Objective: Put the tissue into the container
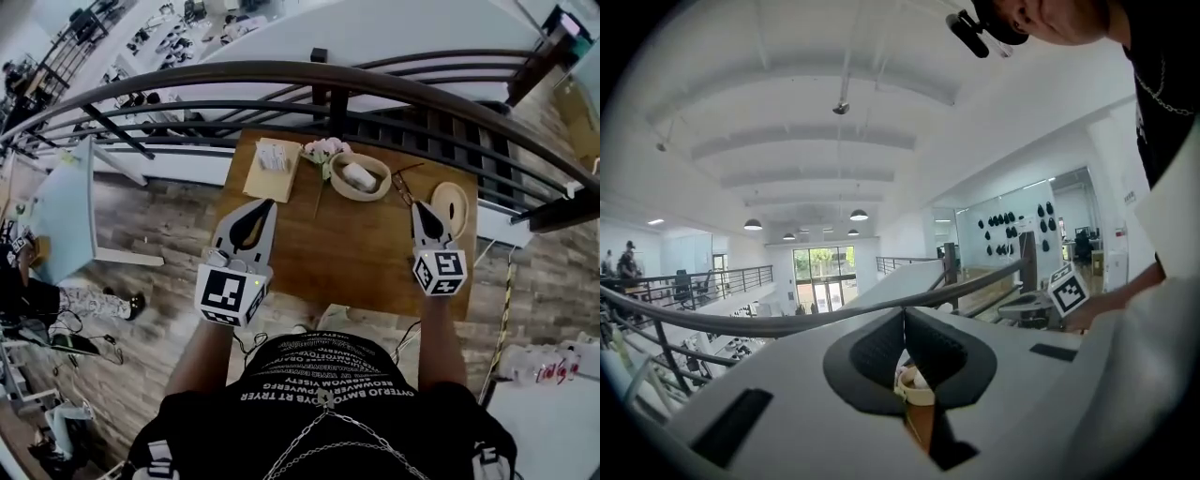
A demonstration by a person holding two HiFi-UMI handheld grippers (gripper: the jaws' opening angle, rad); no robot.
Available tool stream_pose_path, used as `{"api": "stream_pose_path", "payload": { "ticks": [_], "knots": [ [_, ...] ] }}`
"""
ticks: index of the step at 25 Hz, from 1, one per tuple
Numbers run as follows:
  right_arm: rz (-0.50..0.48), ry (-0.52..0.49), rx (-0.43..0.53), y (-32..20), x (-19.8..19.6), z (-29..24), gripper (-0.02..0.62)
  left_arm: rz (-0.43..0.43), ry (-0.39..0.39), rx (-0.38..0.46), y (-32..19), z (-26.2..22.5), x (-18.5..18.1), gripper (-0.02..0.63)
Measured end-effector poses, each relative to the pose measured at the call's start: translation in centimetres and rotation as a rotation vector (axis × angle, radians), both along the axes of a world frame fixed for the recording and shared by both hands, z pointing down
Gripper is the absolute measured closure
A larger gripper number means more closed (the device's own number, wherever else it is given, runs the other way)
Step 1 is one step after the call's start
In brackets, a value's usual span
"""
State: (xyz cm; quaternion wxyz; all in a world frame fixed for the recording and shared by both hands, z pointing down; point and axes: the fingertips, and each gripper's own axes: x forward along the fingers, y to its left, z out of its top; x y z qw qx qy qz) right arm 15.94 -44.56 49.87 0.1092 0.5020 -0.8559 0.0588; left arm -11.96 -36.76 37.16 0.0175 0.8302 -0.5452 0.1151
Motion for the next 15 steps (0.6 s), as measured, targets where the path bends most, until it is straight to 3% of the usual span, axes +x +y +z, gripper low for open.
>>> {"api": "stream_pose_path", "payload": {
  "ticks": [7, 15],
  "knots": [
    [0.022, 0.036, 0.072, 9.1, -1.4, -5.2, 0.581, 0.014, 0.022, 0.010, 5.0, 0.2, -1.4, 0.577],
    [0.011, 0.015, 0.100, 14.5, -3.1, -7.9, 0.581, 0.022, 0.046, 0.015, 9.2, 0.2, -2.7, 0.577]
  ]
}}
